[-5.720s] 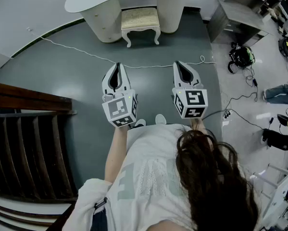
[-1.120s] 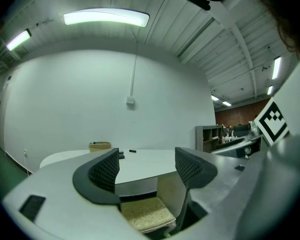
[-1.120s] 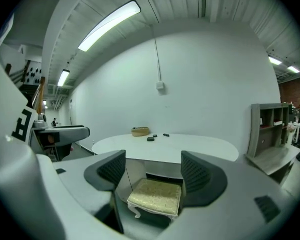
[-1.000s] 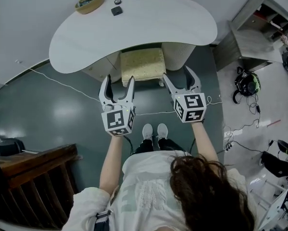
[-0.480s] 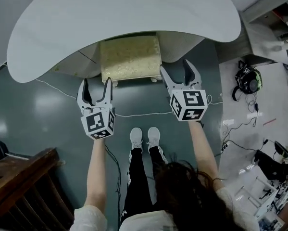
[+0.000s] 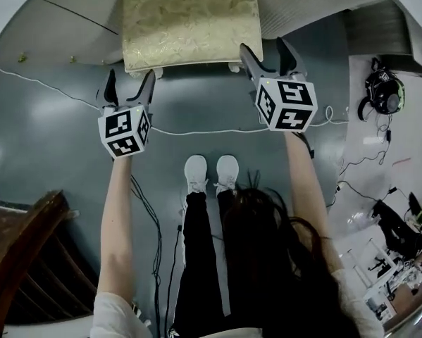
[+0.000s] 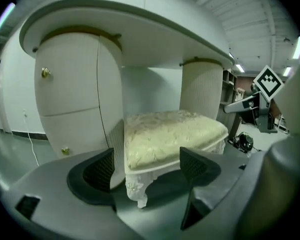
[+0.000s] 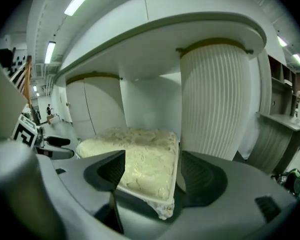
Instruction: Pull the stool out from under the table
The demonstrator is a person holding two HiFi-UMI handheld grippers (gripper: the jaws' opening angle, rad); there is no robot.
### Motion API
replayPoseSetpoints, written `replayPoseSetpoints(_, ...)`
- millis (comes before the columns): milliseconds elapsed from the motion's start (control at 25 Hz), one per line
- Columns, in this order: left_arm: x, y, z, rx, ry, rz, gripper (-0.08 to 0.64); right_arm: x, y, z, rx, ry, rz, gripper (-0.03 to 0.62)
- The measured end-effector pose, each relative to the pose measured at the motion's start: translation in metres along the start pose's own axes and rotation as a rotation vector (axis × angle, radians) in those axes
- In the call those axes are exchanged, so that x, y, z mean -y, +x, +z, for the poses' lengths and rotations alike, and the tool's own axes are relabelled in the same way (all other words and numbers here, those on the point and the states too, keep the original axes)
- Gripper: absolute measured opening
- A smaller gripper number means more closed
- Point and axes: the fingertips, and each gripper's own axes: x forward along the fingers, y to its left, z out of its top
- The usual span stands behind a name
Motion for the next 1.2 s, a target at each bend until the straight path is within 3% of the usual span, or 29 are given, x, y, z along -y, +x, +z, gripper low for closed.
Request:
replayPoseSetpoints(160,-0.002,0.02,-0.048,-0.073,0.012,-0.003,0.381,0.005,0.008,-0.059,-0.085,-0.038,-0.012,0.337)
replayPoseSetpoints(520,-0.002,0.065,-0.109,-0.163,-0.021,0.013,0.388,0.024,0.024,-0.162,-0.254,-0.043,-0.054,0.337)
replayPoseSetpoints(1000,-0.015,0.1,-0.147,-0.244,-0.01,0.036,0.387,0.026,0.078,-0.195,-0.341,-0.075,-0.048,0.336)
replayPoseSetpoints(1200,-0.027,0.105,-0.144,-0.234,-0.021,0.061,0.385,0.022,0.098,-0.198,-0.392,-0.11,-0.052,0.336)
